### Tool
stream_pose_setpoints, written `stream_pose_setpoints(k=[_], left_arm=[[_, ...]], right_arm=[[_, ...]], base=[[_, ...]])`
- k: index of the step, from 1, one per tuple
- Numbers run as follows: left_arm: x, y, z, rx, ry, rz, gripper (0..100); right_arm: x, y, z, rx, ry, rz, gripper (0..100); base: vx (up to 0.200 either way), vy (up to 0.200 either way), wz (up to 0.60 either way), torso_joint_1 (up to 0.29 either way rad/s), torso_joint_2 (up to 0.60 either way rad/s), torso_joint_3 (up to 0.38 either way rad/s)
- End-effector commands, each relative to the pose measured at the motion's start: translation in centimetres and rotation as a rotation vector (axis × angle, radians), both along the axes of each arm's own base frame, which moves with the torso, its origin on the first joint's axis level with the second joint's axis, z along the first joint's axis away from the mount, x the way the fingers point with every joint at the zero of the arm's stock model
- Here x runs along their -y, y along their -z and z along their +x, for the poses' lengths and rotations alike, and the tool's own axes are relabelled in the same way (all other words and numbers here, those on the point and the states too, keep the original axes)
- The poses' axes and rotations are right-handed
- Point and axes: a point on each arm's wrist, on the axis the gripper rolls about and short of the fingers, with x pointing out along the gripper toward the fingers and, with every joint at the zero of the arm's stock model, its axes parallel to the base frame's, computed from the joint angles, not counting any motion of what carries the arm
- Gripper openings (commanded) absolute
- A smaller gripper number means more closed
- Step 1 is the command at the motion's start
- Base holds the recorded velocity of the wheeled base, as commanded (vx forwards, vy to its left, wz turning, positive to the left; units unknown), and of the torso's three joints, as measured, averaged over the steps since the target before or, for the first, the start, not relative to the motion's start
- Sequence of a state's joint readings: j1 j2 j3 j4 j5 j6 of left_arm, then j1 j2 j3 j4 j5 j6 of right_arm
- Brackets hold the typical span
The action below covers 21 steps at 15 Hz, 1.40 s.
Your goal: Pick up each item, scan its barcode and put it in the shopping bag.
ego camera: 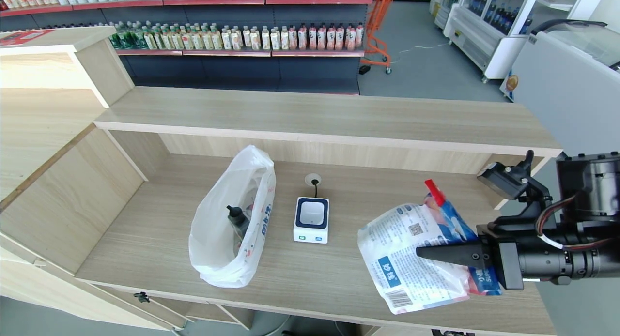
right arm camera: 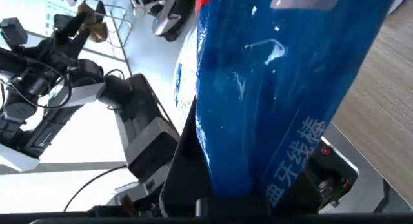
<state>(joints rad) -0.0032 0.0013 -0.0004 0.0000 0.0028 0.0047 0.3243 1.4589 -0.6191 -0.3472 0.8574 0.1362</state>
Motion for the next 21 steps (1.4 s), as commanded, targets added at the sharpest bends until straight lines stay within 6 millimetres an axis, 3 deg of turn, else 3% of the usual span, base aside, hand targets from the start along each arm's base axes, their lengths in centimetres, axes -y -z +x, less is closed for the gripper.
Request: stream_pose_setpoints(k=[1, 14, 17, 18, 21], left_arm=[[0.0, 0.0, 0.0, 0.001, 0.000, 0.000, 100], [0.0, 0.0, 0.0, 0.001, 0.000, 0.000, 100], [0.0, 0.0, 0.0, -0.001, 0.000, 0.000, 100], [0.0, 0.0, 0.0, 0.001, 0.000, 0.000, 100], [0.0, 0.0, 0.0, 0.001, 0.000, 0.000, 100]], right_arm=[[-0.7, 0.3, -0.2, -0.010, -0.022, -0.009, 0], [-4.5, 1.1, -0.9, 0.014, -0.066, -0.081, 0], [-4.3, 0.9, -0.8, 0.065, 0.014, -0.117, 0], [-3.7, 0.9, -0.3, 0.217, 0.112, -0.184, 0], [0.6, 2.1, 0.8, 0.534, 0.241, -0.452, 0]], base=[[0.000, 0.000, 0.00, 0.000, 0.00, 0.000], [0.000, 0.000, 0.00, 0.000, 0.00, 0.000], [0.000, 0.000, 0.00, 0.000, 0.00, 0.000], [0.000, 0.000, 0.00, 0.000, 0.00, 0.000], [0.000, 0.000, 0.00, 0.000, 0.00, 0.000]])
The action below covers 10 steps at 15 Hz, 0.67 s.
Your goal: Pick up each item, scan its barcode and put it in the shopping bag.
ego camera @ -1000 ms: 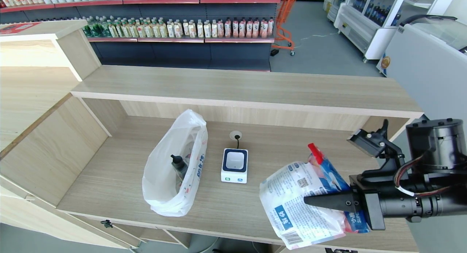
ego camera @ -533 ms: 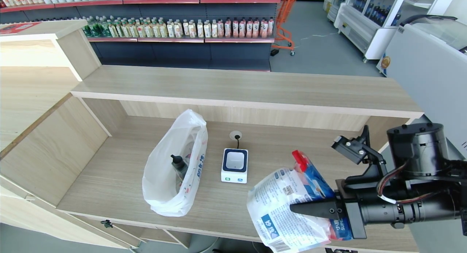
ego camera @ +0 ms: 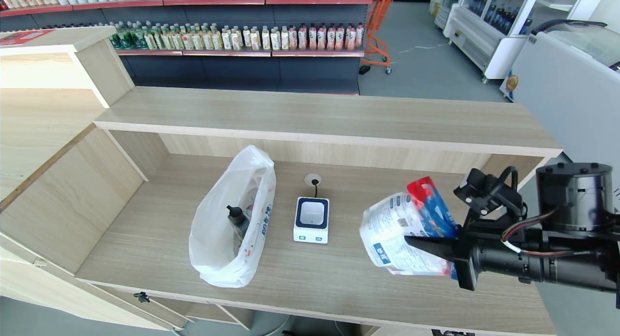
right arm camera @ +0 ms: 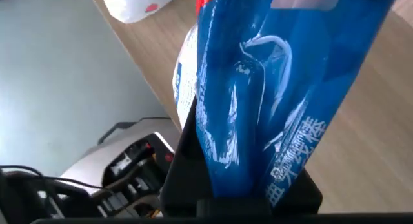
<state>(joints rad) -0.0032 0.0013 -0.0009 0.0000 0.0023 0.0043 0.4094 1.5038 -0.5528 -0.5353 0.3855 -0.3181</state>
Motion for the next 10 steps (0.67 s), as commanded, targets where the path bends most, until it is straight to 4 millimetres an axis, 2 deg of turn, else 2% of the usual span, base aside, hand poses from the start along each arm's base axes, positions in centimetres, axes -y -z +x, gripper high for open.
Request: stream_pose_setpoints(k=[1, 6, 8, 10], left_arm=[[0.0, 0.0, 0.0, 0.000, -0.001, 0.000, 100], [0.0, 0.0, 0.0, -0.001, -0.001, 0.000, 100], [0.0, 0.0, 0.0, 0.000, -0.001, 0.000, 100], [0.0, 0.0, 0.0, -0.001, -0.001, 0.000, 100]], right_arm=[[3.5, 0.9, 0.3, 0.118, 0.089, -0.155, 0], [7.8, -0.2, 0.2, 0.426, 0.147, -0.439, 0], [9.3, 0.0, 0.0, 0.461, 0.165, -0.532, 0], [10.3, 0.4, -0.2, 0.500, 0.086, -0.583, 0]], base=[[0.000, 0.000, 0.00, 0.000, 0.00, 0.000], [0.000, 0.000, 0.00, 0.000, 0.00, 0.000], [0.000, 0.000, 0.00, 0.000, 0.00, 0.000], [0.000, 0.000, 0.00, 0.000, 0.00, 0.000]])
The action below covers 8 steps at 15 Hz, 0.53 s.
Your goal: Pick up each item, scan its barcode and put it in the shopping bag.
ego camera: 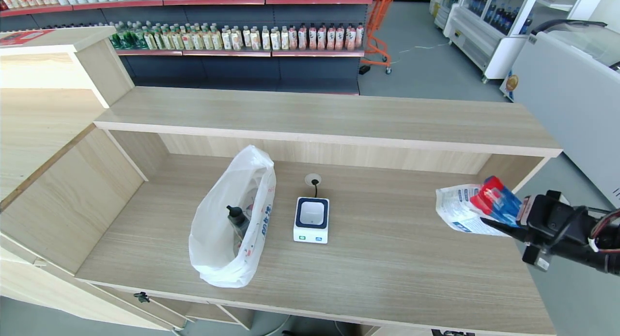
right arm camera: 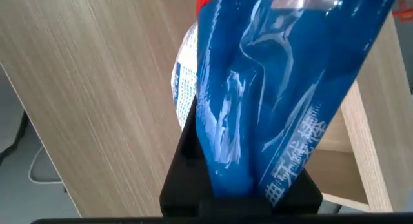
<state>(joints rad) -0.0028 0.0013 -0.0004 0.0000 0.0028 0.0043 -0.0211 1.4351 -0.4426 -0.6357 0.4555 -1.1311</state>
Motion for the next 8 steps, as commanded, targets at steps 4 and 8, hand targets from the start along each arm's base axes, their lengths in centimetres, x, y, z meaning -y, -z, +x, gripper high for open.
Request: stream_pose_setpoints(k=[4, 8], left_arm=[[0.00, 0.01, 0.01, -0.001, 0.000, 0.000, 100], [0.00, 0.01, 0.01, -0.001, 0.000, 0.000, 100]], right_arm=[[0.94, 0.27, -0.54, -0.010, -0.136, -0.002, 0], [0.97, 0.47, -1.11, -0.044, -0.107, 0.048, 0]], base=[[0.000, 0.000, 0.00, 0.000, 0.00, 0.000], [0.000, 0.000, 0.00, 0.000, 0.00, 0.000]])
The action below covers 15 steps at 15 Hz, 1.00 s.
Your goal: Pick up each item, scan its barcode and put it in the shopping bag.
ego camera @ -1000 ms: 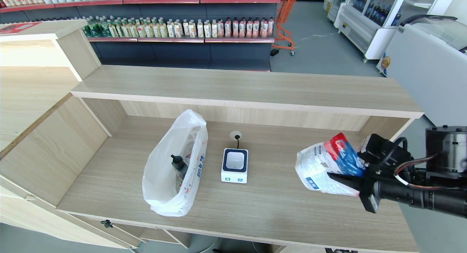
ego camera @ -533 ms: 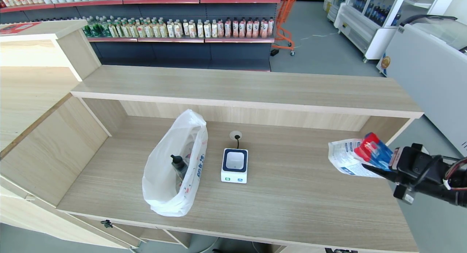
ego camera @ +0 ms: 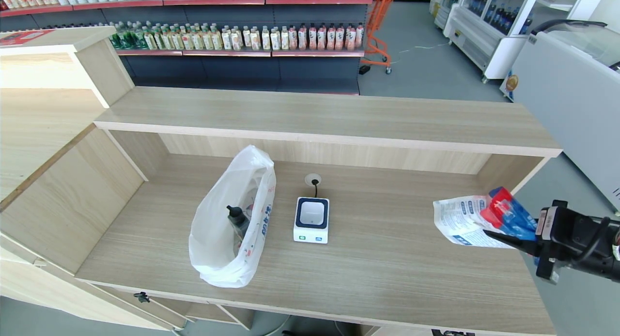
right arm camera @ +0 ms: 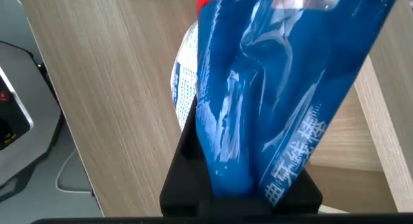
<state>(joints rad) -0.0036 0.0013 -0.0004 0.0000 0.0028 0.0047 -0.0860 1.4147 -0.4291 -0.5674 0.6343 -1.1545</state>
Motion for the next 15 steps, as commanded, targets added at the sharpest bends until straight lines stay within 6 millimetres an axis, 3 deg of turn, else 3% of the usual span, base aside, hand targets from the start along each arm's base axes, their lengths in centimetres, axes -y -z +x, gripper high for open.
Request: stream_pose_setpoints(k=[1, 5, 12, 15], left_arm=[[0.0, 0.0, 0.0, 0.001, -0.001, 0.000, 100], [0.0, 0.0, 0.0, -0.001, -0.001, 0.000, 100], [0.0, 0.0, 0.0, -0.001, 0.001, 0.008, 100], [0.0, 0.0, 0.0, -0.001, 0.001, 0.008, 100]], right_arm=[[0.0, 0.0, -0.2, -0.006, 0.008, 0.010, 0], [0.1, -0.6, -0.9, -0.037, 0.053, 0.102, 0], [1.1, -0.4, -1.6, -0.045, 0.112, 0.117, 0], [0.8, -0.2, -2.3, -0.127, 0.153, 0.244, 0]], base=[[0.000, 0.000, 0.00, 0.000, 0.00, 0.000], [0.000, 0.000, 0.00, 0.000, 0.00, 0.000], [0.000, 0.000, 0.00, 0.000, 0.00, 0.000], [0.000, 0.200, 0.00, -0.007, 0.00, 0.002]])
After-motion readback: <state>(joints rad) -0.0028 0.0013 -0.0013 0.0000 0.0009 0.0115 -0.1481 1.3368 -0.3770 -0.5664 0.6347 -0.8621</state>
